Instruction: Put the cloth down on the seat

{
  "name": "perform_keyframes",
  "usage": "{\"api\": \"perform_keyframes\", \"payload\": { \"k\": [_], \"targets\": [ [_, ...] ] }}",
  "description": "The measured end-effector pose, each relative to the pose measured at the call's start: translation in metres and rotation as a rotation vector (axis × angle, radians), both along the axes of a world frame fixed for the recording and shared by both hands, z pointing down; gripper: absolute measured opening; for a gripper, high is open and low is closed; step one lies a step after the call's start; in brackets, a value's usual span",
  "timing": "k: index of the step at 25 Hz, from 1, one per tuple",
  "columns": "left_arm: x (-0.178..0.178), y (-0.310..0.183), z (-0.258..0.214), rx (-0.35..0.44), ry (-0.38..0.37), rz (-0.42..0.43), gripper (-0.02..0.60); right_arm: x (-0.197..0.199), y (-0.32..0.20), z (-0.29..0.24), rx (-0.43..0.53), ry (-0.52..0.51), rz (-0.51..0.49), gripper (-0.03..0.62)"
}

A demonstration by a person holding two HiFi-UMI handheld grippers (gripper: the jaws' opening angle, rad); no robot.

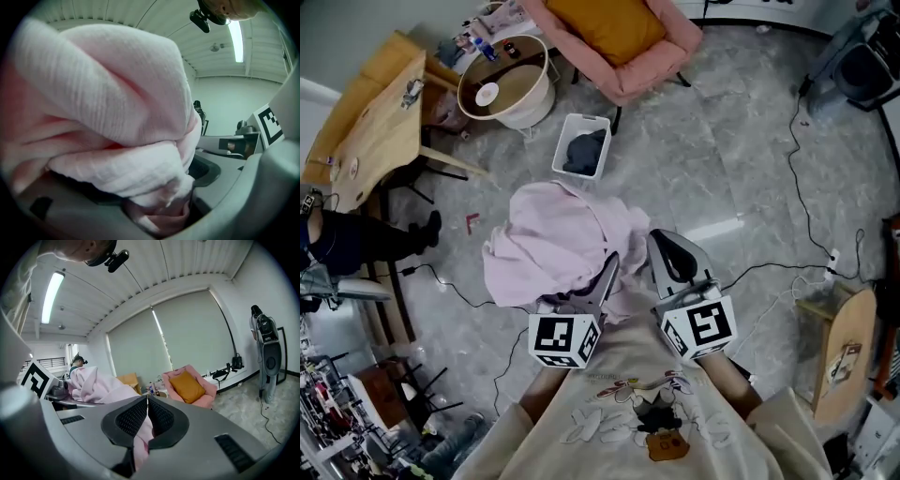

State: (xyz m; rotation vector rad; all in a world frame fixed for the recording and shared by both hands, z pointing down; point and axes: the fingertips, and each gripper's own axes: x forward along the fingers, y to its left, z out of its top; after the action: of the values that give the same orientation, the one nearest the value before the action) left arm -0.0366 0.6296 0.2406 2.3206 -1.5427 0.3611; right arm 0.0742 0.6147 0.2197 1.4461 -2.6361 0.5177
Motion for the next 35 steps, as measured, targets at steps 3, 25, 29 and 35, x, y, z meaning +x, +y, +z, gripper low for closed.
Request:
{"api": "perform_keyframes", "payload": {
  "k": [3, 25, 29, 35],
  "targets": [
    [0.009, 0.003, 0.003, 0.000, -0.004, -0.019, 0.422, 0.004, 0.000, 0.007, 0.000, 0.001, -0.024, 0.020],
    [0.018, -0.117, 0.012, -0.021, 0.015, 0.034, 0.422, -0.001, -0.113, 0.014, -0.060, 0.041, -0.022, 0.020],
    [0.009, -0.164, 0.012, -0.023, 0.019, 0.047, 0.422, -0.009, -0.158, 0.011, -0.058, 0.050, -0.015, 0.020],
    [-0.007, -0.226, 0.007, -0.019, 0.041, 0.060, 0.422, -0.027, -0.216, 0.005, -0.057, 0.070, 0.006, 0.020]
  ]
}}
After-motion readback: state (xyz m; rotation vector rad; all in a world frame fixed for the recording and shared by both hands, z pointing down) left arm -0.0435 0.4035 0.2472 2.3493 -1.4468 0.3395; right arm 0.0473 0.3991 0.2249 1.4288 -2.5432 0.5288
